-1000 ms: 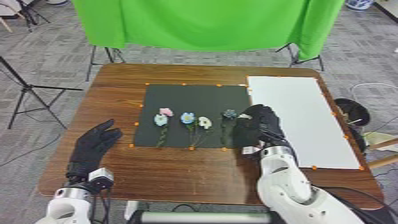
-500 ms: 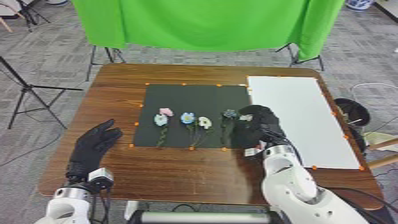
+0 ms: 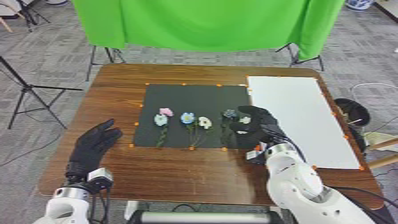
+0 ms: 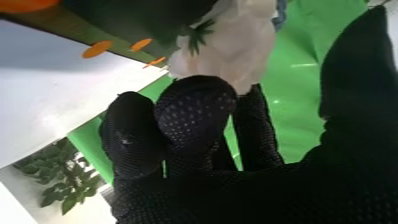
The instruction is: Arrange flowers
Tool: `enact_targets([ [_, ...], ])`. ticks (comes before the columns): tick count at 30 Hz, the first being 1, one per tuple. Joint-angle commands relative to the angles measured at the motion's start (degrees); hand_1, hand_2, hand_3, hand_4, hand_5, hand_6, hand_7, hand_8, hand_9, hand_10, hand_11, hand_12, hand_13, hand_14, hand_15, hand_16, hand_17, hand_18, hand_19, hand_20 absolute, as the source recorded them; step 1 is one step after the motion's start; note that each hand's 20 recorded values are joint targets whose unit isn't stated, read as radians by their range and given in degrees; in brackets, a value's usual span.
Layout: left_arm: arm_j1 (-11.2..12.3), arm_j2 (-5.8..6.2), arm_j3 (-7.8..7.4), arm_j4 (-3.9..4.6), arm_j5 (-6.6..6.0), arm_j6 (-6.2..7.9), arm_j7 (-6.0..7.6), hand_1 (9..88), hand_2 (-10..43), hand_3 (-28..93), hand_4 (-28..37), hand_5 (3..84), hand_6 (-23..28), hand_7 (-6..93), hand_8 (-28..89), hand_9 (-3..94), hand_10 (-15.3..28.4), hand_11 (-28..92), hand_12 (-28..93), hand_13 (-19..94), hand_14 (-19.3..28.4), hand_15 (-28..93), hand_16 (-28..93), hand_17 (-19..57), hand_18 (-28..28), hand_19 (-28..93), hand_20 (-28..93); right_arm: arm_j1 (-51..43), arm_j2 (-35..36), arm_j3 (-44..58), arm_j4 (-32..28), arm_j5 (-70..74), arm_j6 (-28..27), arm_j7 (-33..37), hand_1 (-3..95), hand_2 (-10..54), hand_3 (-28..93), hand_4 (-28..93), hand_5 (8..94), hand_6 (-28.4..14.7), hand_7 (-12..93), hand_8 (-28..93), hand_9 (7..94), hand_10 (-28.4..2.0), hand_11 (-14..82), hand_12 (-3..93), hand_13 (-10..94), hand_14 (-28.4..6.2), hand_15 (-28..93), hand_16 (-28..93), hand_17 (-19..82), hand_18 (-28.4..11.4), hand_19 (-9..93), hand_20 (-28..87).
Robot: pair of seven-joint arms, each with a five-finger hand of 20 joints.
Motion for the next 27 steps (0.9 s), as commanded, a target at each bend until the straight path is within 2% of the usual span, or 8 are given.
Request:
enact_targets([
  [1,1.09,-0.13,-0.03,0.56,0.12,-0.45,-0.92,25.3,-8.2,72,-22.9,48.6,0.1,17.2,-8,48.8,12.3,21,14,36,16.6,21,2,3.5,13.3,11,18,-1.64,1.34,2.36,-2.93,-0.1,-1.8,1.48,25.5,-9.5,71,-14,41.2,3.8,13,-11,41.9,-13.2,4.4,8.4,85,-3.6,68,26,61,-15.5,93,54],
  [15,0.78,-0.16,0.15,0.7,0.12,-0.6,-0.52,25.2,-8.1,72,-22.9,48.6,0.1,17.2,-8,48.7,12.2,21,14,36,16.6,21,2,3.4,13.3,11,18,-2.13,1.59,6.05,-4.32,2.62,-1.44,1.07,22.4,-9.5,67,-12,40.4,2.9,11,-9,41.1,-14.8,4.1,8.5,85,-4.0,68,25,61,-16.2,93,54],
  [18,0.56,-0.13,0.28,0.77,0.35,-0.46,-0.11,25.2,-8.2,72,-22.9,48.6,0.1,17.1,-8,48.7,12.2,21,14,36,16.7,21,2,3.4,13.3,11,18,-4.05,1.99,11.88,-7.35,5.04,3.67,-0.98,21.5,-9.5,66,-12,40.5,2.4,11,-9,41.1,-14.9,4.2,8.6,84,-4.5,68,25,60,-16.7,93,54],
  [20,0.53,0.07,0.2,0.72,0.26,-0.17,0.02,25.2,-8.2,72,-22.9,48.5,0.1,17.2,-8,48.7,12.2,21,14,36,16.7,21,2,3.4,13.3,11,18,-7.49,2.2,19.87,-10.24,12.28,6.07,-8.16,19.9,-9.5,66,-11,41.1,1.1,10,-8,41.0,-15.1,4.2,9.4,81,-6.8,64,24,56,-17.6,92,48],
  [22,0.57,0.61,0.16,0.6,0.47,0.58,0.57,25.4,-8.0,72,-23.1,48.5,0.2,17.2,-8,48.7,12.3,21,14,36,16.6,21,2,3.5,13.4,11,18,-12.98,1.36,32.54,-13.98,27.42,-2.34,-18.22,17.0,-9.2,67,-13,41.9,-0.3,9,-7,39.6,-15.2,4.0,10.3,74,-11.3,48,22,45,-19.2,79,40],
  [24,0.62,1.65,0.29,0.17,0.74,2.31,1.59,25.5,-7.9,71,-23.1,48.6,0.1,17.2,-8,48.8,12.4,21,14,36,16.6,21,2,3.6,13.2,11,18,-17.8,-0.07,44.08,-16.92,40.12,-12.98,-22.19,12.5,-4.8,69,-15,42.3,-0.8,10,-8,39.6,-14.9,3.9,10.6,56,-15.5,28,23,26,-18.6,52,36],
  [25,0.57,2.34,0.4,-0.14,2.31,3.75,2.42,25.6,-7.8,71,-23.2,48.9,0.1,17.4,-8,48.9,12.4,21,14,36,16.6,21,2,3.9,12.9,11,18,-20.28,-1.04,48.61,-17.59,48.69,-17.67,-24.87,7.6,-0.8,68,-17,42.3,-0.5,10,-8,39.7,-14.7,3.9,10.6,43,-16.1,17,23,16,-17.0,33,31],
  [27,0.66,3.02,0.03,-0.94,5.64,6.18,4.65,25.0,-5.4,71,-24.5,50.3,-0.4,17.8,-8,50.2,12.8,21,14,38,16.7,22,2,5.0,11.9,10,18,-24.34,-2.65,52.84,-18.41,66.46,-22.22,-30.26,0.0,4.4,67,-20,39.4,-0.4,7,-7,36.7,-13.9,3.0,9.9,27,-15.0,6,21,6,-14.4,17,24],
])
